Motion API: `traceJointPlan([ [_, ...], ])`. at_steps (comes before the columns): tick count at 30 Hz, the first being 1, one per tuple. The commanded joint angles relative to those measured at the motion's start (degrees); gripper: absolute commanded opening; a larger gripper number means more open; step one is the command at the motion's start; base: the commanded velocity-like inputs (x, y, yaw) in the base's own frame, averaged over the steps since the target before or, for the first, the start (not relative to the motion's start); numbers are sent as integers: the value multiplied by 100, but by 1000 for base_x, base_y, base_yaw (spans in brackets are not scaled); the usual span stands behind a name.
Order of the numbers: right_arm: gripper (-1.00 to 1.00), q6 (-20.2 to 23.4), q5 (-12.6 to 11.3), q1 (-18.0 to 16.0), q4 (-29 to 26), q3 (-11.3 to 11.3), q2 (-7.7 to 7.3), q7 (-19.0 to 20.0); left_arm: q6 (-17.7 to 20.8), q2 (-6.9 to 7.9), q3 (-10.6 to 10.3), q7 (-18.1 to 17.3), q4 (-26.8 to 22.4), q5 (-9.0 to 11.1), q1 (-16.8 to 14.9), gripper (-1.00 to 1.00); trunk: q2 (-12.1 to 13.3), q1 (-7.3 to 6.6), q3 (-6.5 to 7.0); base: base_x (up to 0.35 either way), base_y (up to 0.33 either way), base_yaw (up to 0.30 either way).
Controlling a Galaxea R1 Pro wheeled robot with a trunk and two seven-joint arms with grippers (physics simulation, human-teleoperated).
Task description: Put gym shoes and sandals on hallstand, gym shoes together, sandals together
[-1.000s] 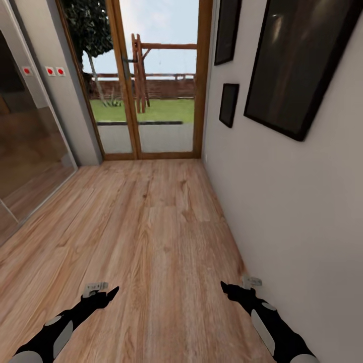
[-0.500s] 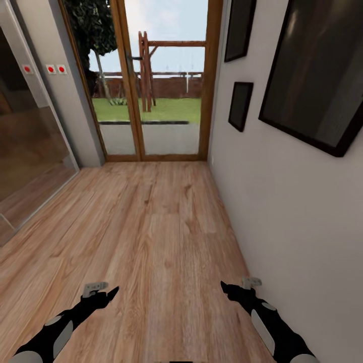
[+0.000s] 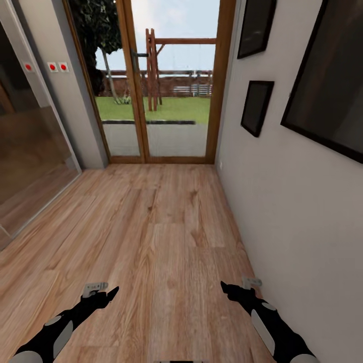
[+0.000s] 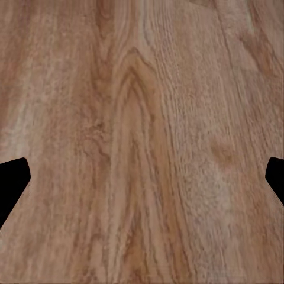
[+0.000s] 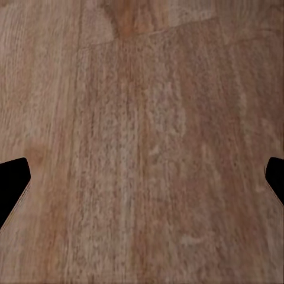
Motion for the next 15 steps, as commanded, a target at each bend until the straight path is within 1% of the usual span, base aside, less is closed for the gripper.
traceJointPlan([
  [1,100,25,-46,-1,-8,20,-6,-2,3,-1,21,-40,8,26,-4,100,-2,2,-5,346,0,6],
  [15,100,25,-46,-1,-8,20,-14,-2,3,-1,21,-39,8,26,-4,100,-2,2,-9,346,0,9],
])
